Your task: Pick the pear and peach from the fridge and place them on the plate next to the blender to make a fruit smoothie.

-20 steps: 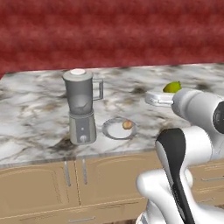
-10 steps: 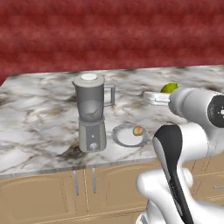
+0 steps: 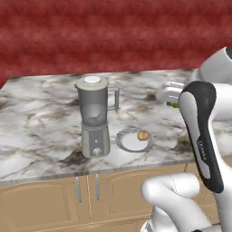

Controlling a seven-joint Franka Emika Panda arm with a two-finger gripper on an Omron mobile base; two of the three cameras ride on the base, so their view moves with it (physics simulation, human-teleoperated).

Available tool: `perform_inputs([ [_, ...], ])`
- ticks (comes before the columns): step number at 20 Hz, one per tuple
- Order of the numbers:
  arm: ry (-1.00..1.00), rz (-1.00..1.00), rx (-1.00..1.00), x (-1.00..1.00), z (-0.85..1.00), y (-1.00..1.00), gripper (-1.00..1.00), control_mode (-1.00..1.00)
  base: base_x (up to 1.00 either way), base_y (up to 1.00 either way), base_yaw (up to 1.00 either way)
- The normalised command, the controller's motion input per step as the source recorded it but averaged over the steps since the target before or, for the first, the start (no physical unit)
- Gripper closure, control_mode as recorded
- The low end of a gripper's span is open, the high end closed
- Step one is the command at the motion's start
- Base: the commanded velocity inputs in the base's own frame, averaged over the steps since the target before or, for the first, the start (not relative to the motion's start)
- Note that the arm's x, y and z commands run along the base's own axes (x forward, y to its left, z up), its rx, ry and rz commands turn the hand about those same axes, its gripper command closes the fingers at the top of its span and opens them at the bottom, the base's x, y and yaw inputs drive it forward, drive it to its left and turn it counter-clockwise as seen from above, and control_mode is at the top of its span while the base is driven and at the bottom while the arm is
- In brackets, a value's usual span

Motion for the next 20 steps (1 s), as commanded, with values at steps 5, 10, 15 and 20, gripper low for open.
perform_inputs([
  [5, 0.32, 0.03, 0.0, 0.1, -0.54, 0.11, 1.0, -1.0, 0.0, 0.0, 0.0],
  [10, 0.25, 0.14, 0.0, 0.42, -0.91, -0.04, 1.0, -1.0, 0.0, 0.0, 0.0],
  [15, 0.08, 0.21, 0.0, 0.58, -0.75, -0.09, 1.0, -1.0, 0.0, 0.0, 0.0],
  [20, 0.07, 0.25, 0.0, 0.66, -0.64, -0.01, 1.0, -1.0, 0.0, 0.0, 0.0],
])
